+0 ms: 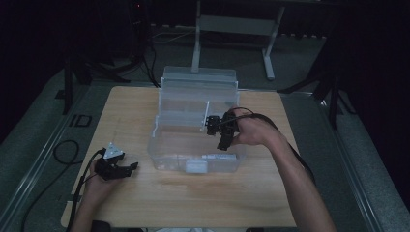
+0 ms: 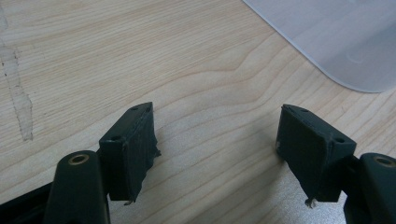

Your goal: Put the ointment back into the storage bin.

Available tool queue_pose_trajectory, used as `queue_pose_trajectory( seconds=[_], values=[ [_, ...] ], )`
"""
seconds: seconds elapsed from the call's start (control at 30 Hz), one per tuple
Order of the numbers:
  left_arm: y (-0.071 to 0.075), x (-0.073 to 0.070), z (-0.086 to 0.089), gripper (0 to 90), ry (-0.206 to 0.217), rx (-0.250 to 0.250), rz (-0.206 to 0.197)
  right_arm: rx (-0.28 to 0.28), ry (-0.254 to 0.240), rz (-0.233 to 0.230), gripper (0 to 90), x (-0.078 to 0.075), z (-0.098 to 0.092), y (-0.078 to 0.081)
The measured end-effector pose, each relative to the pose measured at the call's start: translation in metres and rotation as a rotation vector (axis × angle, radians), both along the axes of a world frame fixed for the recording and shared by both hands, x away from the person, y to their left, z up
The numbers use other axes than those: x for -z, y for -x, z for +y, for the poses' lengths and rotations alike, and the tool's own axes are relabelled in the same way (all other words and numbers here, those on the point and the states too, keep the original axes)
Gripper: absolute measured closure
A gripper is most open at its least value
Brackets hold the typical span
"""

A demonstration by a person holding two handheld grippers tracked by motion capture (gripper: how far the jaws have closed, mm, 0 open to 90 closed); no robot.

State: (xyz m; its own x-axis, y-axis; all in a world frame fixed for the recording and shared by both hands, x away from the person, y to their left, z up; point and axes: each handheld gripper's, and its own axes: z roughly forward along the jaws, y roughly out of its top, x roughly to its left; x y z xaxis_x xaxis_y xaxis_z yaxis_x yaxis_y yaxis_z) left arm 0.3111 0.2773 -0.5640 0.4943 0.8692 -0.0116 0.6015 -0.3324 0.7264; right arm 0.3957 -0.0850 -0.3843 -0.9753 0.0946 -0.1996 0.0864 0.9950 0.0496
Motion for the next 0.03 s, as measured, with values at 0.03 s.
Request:
queue_pose_trajectory(
  seconds=[0.03],
  values=[
    [0.0000,0.0000,0.0000,29.0,0.000,0.000,0.000,0.003,-0.015,-0.006,38.9,-0.0004,-0.0030,0.0010]
  ],
)
